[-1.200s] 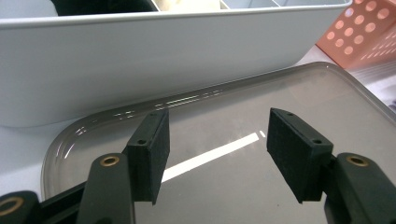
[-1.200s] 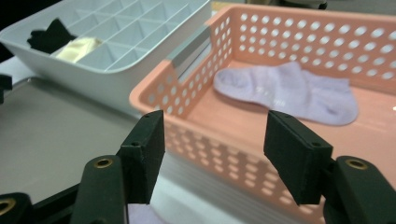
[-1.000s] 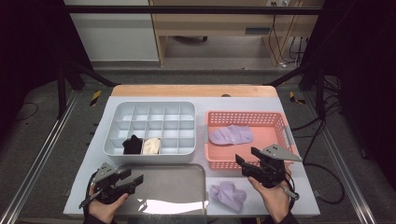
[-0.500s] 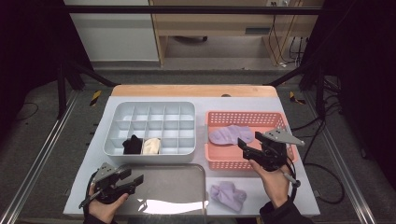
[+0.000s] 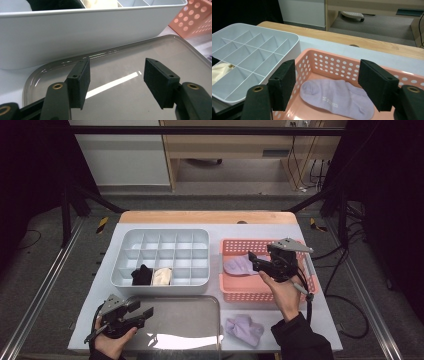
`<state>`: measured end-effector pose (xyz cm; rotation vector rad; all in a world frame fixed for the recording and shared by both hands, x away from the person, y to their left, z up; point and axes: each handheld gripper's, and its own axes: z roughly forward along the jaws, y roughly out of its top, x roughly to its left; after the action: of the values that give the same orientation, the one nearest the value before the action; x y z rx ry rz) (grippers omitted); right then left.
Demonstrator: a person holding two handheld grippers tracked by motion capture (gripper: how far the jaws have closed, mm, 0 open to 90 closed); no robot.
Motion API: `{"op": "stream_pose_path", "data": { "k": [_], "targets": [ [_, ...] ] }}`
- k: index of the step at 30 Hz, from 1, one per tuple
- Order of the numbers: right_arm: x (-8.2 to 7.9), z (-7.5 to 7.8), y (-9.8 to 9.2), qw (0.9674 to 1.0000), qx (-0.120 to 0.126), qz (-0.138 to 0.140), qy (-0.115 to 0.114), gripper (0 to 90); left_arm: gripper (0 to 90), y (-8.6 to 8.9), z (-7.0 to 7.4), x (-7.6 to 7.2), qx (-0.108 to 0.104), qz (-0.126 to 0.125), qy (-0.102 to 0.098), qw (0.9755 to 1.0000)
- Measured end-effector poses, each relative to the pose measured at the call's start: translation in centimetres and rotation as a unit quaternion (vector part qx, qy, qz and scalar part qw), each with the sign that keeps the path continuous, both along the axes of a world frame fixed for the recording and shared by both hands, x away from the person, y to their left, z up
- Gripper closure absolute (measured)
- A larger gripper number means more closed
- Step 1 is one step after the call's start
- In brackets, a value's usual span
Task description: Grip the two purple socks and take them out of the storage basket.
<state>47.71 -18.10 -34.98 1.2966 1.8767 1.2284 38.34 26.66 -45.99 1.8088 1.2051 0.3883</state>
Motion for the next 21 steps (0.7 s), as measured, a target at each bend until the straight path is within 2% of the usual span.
{"op": "stream_pose_path", "data": {
  "k": [4, 5, 11, 16, 21],
  "targets": [
    [0.7, 0.1, 0.1, 1.0000, -0.004, -0.004, 0.004, 30.7, 37.6, 0.0, 0.0, 0.0, 0.000, 0.000, 0.000, 1.0000],
    [1.2, 0.1, 0.0, 0.9999, -0.011, -0.008, 0.006, 30.8, 37.6, 0.0, 0.0, 0.0, -0.001, 0.000, 0.000, 1.0000],
    [2.5, 0.1, 0.1, 0.9999, -0.008, -0.010, 0.011, 30.7, 37.6, 0.0, 0.0, 0.0, 0.000, -0.001, 0.000, 1.0000],
    [4.3, -0.3, 0.6, 0.9995, -0.012, -0.020, 0.020, 30.6, 37.6, 0.0, 0.0, 0.0, -0.002, -0.001, 0.000, 1.0000],
    [5.2, -0.6, 0.9, 0.9993, -0.016, -0.021, 0.026, 30.7, 37.6, 0.1, 0.0, 0.0, -0.002, -0.001, -0.001, 1.0000]
  ]
}}
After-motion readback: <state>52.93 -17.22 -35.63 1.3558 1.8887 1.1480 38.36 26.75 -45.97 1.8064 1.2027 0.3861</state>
